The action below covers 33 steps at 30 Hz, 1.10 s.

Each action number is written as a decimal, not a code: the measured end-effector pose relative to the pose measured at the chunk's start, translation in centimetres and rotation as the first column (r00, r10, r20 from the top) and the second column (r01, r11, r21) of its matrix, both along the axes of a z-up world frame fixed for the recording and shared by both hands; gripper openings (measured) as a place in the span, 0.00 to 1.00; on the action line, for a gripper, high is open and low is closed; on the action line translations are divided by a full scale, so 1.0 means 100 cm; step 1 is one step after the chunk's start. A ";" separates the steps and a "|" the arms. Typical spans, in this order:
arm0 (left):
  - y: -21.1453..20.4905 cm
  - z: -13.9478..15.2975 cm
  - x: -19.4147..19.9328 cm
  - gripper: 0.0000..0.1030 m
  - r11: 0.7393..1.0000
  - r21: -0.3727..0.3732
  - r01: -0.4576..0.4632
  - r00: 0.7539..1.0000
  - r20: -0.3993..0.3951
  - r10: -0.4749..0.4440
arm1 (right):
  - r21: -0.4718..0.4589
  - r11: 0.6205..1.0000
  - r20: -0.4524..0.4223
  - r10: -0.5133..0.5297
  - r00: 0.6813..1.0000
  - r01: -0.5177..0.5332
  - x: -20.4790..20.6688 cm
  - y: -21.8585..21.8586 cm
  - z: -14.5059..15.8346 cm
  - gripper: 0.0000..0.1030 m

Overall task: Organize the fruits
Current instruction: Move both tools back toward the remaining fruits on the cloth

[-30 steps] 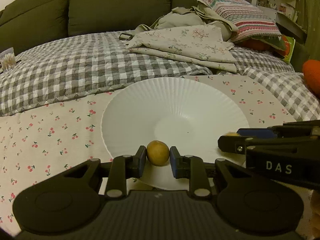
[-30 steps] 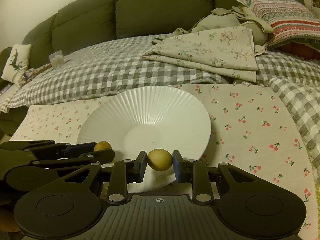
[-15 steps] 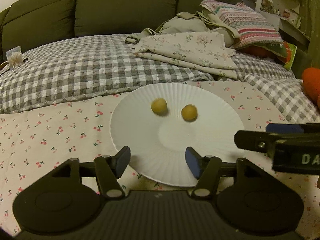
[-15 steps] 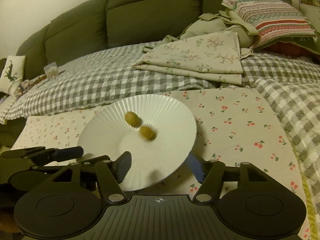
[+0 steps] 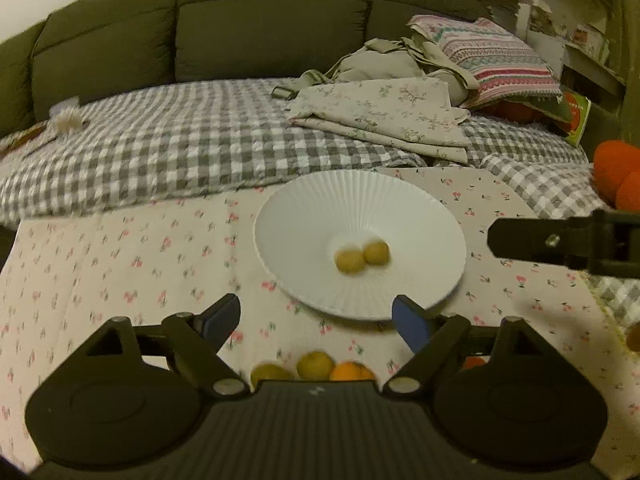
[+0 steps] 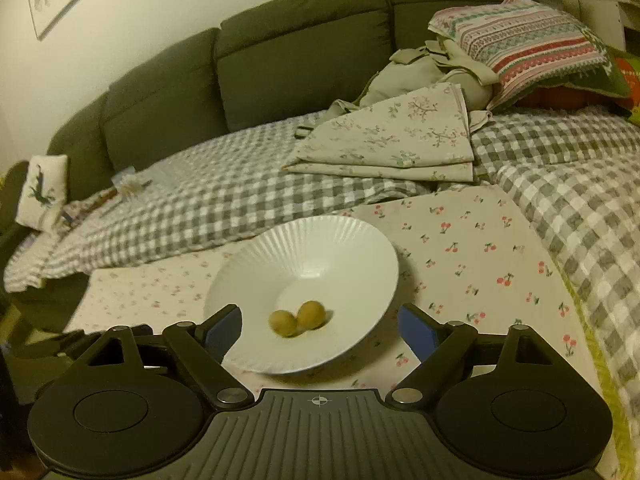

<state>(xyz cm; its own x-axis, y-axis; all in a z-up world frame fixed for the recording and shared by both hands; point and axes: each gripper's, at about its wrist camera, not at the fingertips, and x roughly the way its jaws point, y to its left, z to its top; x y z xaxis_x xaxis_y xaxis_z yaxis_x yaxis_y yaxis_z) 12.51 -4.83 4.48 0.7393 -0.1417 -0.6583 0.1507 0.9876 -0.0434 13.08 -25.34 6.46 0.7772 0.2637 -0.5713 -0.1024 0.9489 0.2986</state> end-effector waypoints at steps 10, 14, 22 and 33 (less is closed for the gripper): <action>0.009 -0.002 -0.042 0.86 0.998 0.034 -0.047 0.999 -0.022 0.048 | 0.000 1.000 0.009 0.012 1.000 -0.012 -0.043 0.004 0.012 0.90; 0.013 -0.005 -0.055 0.87 0.998 0.032 -0.054 0.998 -0.033 0.055 | -0.012 1.000 -0.005 0.024 1.000 -0.024 -0.058 0.004 0.007 0.90; 0.014 -0.018 -0.074 0.87 0.998 0.048 -0.037 0.997 -0.066 0.040 | -0.040 0.998 -0.022 0.039 0.999 -0.040 -0.080 0.006 -0.001 0.90; 0.027 -0.037 -0.078 0.87 1.000 0.008 -0.012 0.990 -0.143 0.013 | -0.051 0.998 -0.104 0.019 0.994 -0.024 -0.073 0.001 -0.020 0.90</action>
<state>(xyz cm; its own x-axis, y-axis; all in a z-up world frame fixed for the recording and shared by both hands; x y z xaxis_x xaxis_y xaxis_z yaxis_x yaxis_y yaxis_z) 4.68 -2.15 0.82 0.6393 -0.1275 -0.7583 0.1309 0.9898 -0.0561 5.77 -25.28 4.44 0.7079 0.2474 -0.6616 -0.0942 0.9614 0.2587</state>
